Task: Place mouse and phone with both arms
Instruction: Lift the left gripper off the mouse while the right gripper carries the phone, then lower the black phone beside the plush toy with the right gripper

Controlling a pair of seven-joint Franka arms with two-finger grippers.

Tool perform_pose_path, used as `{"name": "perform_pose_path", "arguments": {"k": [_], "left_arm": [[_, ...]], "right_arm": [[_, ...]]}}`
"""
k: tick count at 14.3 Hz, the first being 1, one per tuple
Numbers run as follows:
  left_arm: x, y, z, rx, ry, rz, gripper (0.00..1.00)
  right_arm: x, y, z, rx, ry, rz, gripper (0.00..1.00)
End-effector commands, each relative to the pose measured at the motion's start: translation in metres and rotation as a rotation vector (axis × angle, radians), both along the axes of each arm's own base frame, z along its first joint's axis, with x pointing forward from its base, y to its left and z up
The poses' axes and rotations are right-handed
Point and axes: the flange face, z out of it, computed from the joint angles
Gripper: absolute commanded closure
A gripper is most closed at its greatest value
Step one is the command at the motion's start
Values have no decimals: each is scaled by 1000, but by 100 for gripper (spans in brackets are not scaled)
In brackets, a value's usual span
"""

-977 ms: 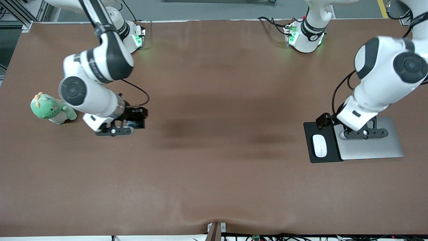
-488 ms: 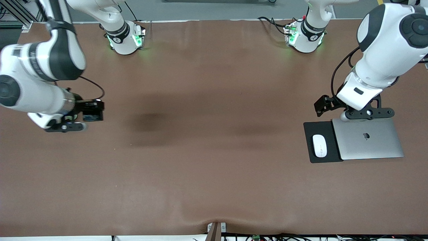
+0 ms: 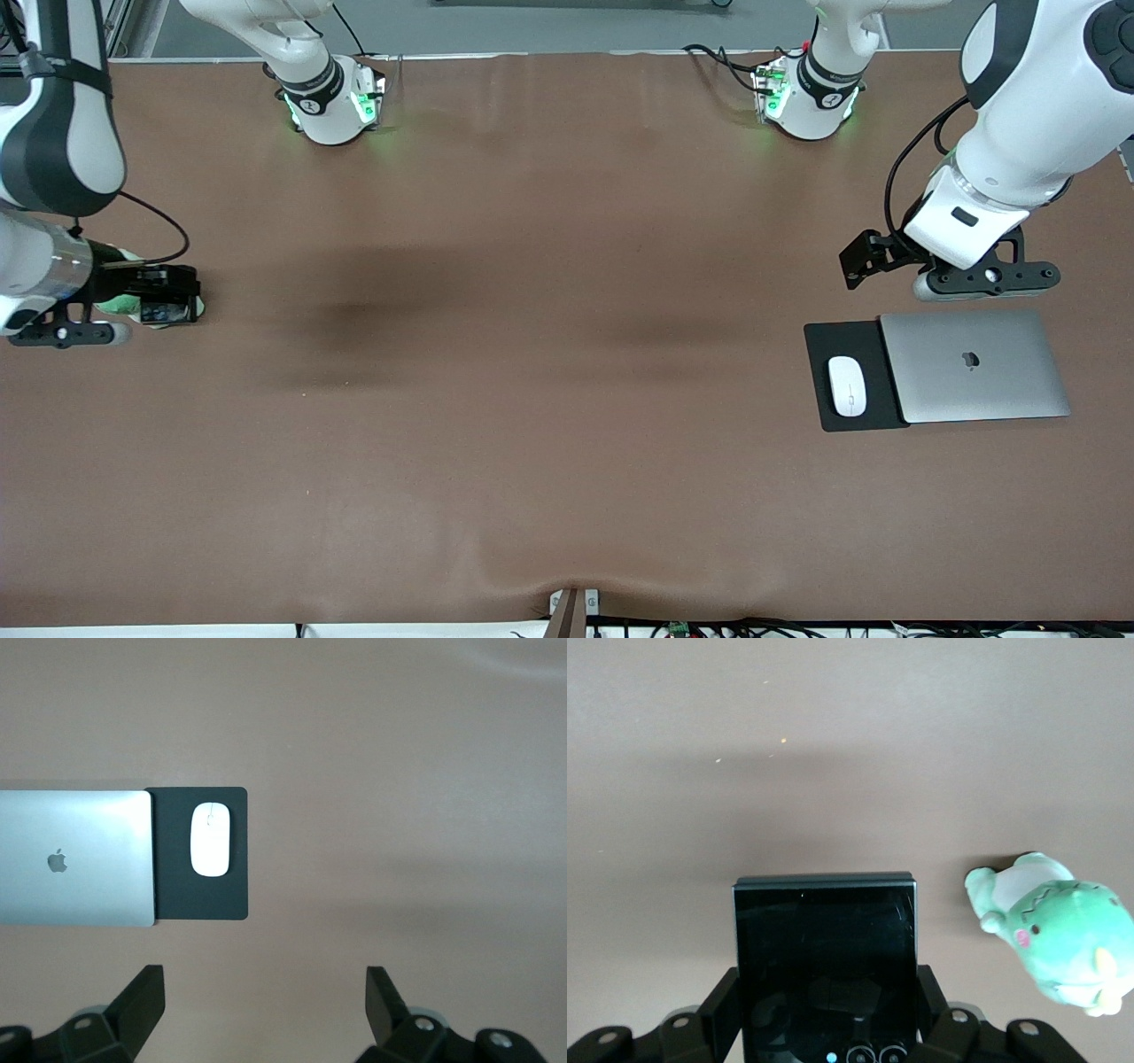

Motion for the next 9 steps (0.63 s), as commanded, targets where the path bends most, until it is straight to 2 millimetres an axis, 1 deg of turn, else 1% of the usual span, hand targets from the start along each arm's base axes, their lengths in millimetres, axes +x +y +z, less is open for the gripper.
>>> {"name": "perform_pose_path", "arguments": {"k": [1,2,3,5,6,8,9], "left_arm": [[-4,2,7,-17,8,3,0],[-4,2,7,-17,8,3,0],[-4,2,7,-17,8,2,0],[-4,2,7,-17,8,5,0],[-4,2,7,-17,8,5,0],[-4,2,7,-17,8,3,0],[-4,2,7,-17,8,5,0]], "right_arm": [[-7,-22,-7,8,-37,35,100],[-11,-33,-19,18,-46,41,100],[-13,-35,-31,16,-61,41,100],[-18,-34,-51,18,-74,34,100],[-21,-31,-62,35,-78,25,100],[-32,-26,-86,54,-84,10,100],[-40,-26,-100,53,-85,5,100]]}}
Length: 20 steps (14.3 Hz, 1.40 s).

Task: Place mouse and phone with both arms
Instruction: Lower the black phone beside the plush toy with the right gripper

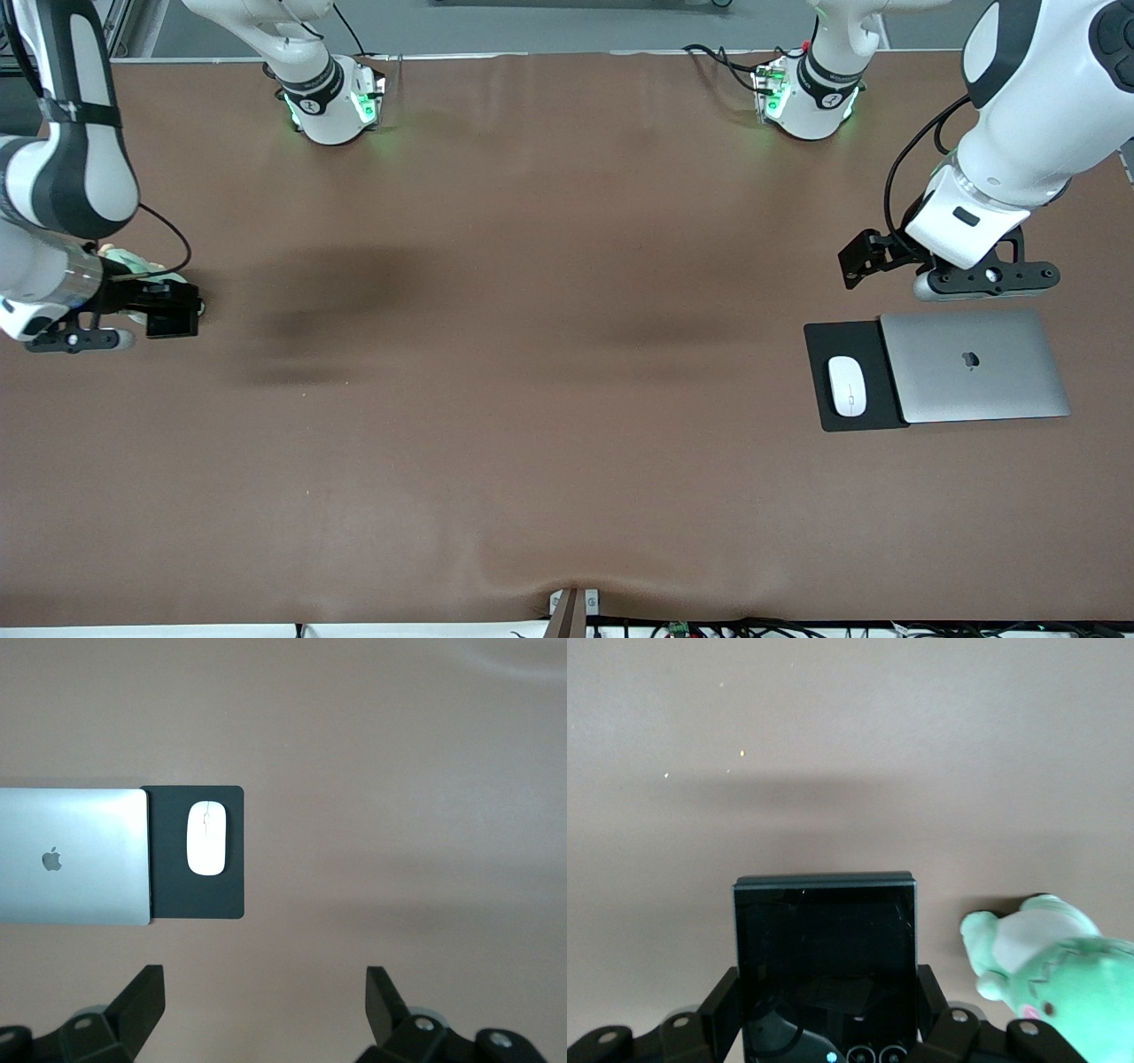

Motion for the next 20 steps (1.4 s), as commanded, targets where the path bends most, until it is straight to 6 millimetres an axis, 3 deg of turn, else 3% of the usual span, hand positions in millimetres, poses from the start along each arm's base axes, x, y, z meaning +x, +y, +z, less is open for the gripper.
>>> {"name": "perform_pose_path", "arguments": {"k": [1,12,17,20], "left_arm": [[-4,2,6,-12,8,3,0],[-5,0,9,-11,3,-5,0],[-2,1,33,-27,-8,-21,0],[-3,1,45,-30,-16,-15,0]], "right_arm": [[-26,2,-26,16,-26,-12,100],[-62,-21,-121,-17,-70,-69,100],[-81,-24,-154,-39,-114,-84,100],[-84,-25,-162,-39,-106,-89,100]]}}
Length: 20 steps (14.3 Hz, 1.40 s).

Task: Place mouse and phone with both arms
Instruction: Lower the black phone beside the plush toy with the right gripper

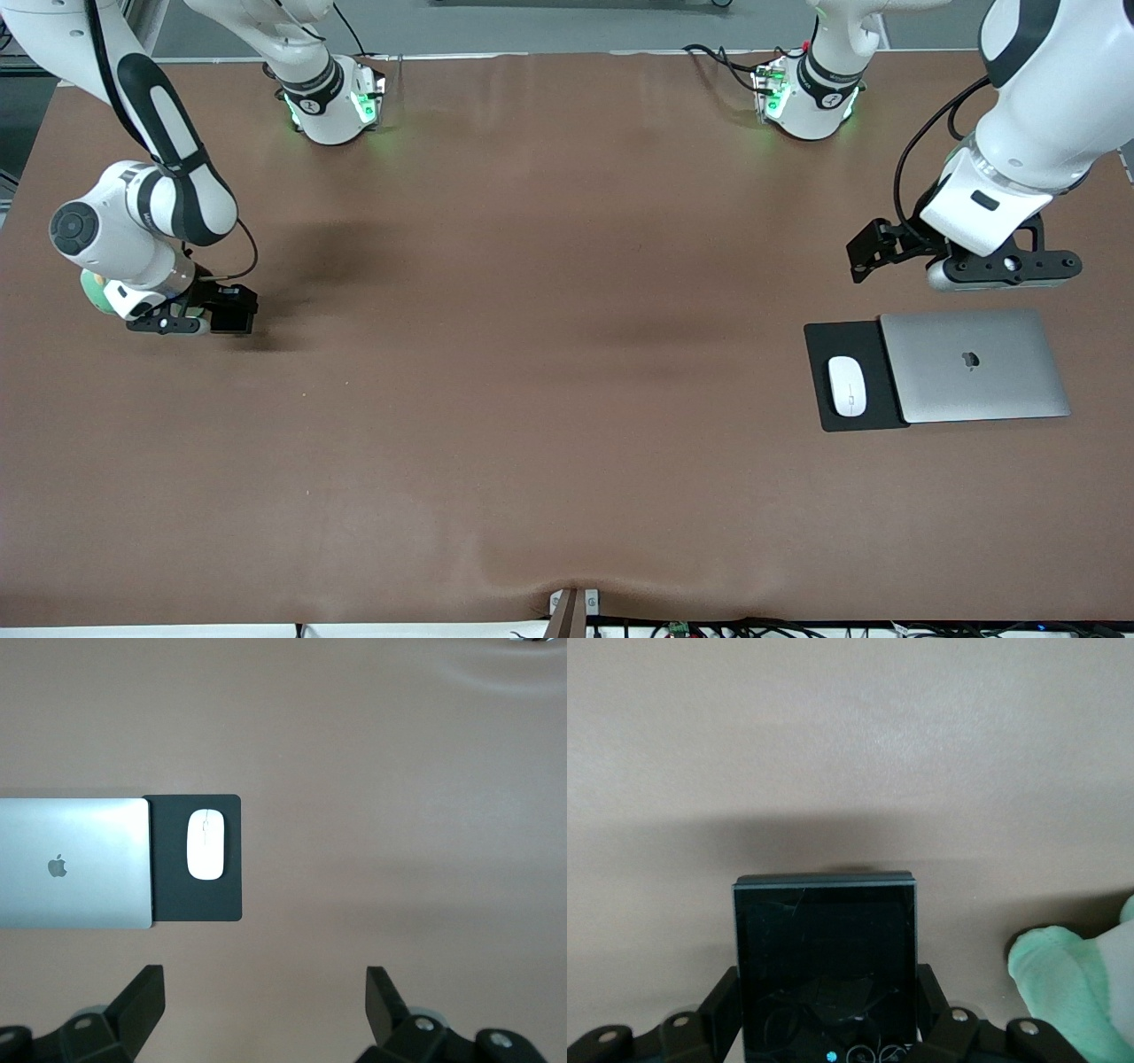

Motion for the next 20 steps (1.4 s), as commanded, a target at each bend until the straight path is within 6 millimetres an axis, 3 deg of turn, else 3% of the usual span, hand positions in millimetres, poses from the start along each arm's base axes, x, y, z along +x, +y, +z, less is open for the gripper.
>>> {"name": "perform_pose_path", "arguments": {"k": [1,4,6,9,14,15,16,20], "left_arm": [[-4,2,17,-18,0,-1,0],[-10,3,31,-9,22,-8,0],[-16,-7,30,1,43,-27,0],[-26,5,44,-4,34,-16,0],[-25,11,42,-14,39,-3,0],[-25,11,42,-14,39,-3,0],[-24,11,42,-14,41,0,0],[-22,9,38,-13,45,-2,0]], "right_arm": [[-5,-4,-3,6,-18,-11,98],[-8,-3,-11,3,-16,-10,77],[-8,-4,-13,3,-14,-11,64],[-10,-6,-16,2,-13,-16,55],[-14,-5,-29,-5,-21,-19,35],[-14,-5,-29,-5,-21,-20,26],[-15,-5,-29,-5,-19,-24,0],[-12,-3,-14,9,3,-24,0]]}}
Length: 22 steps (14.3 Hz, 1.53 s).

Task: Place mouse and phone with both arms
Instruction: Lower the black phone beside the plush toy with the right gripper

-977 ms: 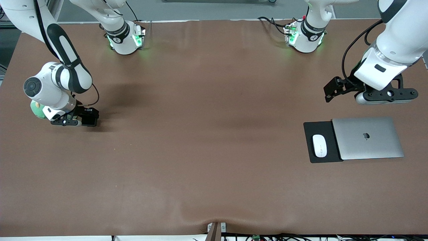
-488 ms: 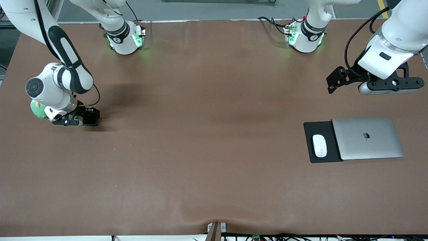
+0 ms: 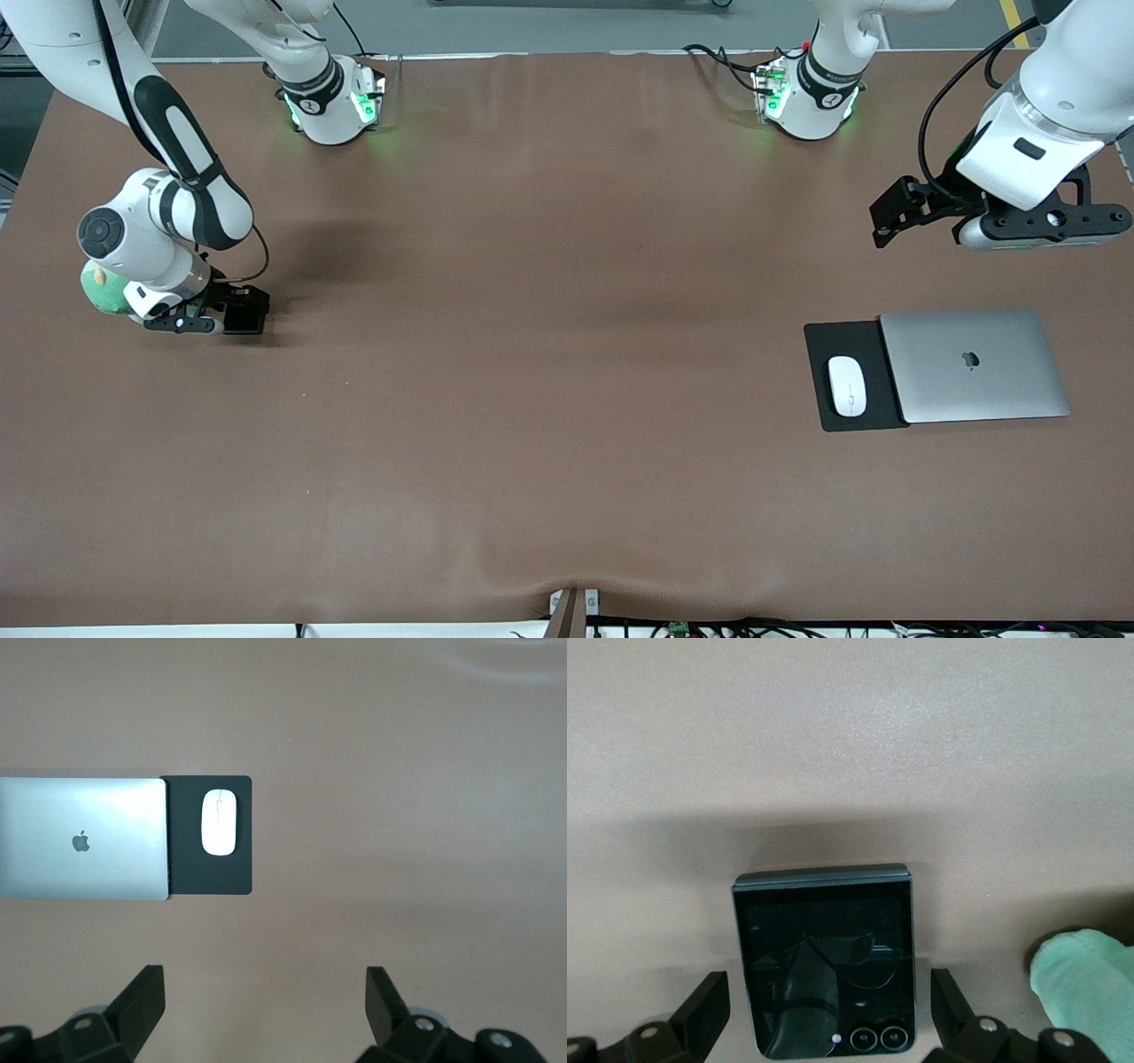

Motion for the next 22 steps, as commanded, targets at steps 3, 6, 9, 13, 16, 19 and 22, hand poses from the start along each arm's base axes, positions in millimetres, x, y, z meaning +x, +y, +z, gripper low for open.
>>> {"name": "perform_pose_path", "arguments": {"k": [3,6,9,13,16,19,22], "left_arm": [[-3,2,1,-17,11,-10,0],[-2,2,-1,-16,14,-10,0],[-2,2,-1,-15,13,-9,0],[-2,3,-2,-14,15,-7,0],[0,2,-3,-13,16,-13,0],[0,2,-4,-12,19,-12,0],[0,2,-4,-11,17,-12,0]], "right_arm": [[18,2,68,39,-2,0,0],[49,-2,129,63,30,21,0],[79,-2,186,62,41,39,0],[88,32,217,46,-2,75,0],[90,64,231,23,-16,72,0],[89,93,248,20,-43,66,0],[87,127,271,-32,-81,104,0]]}}
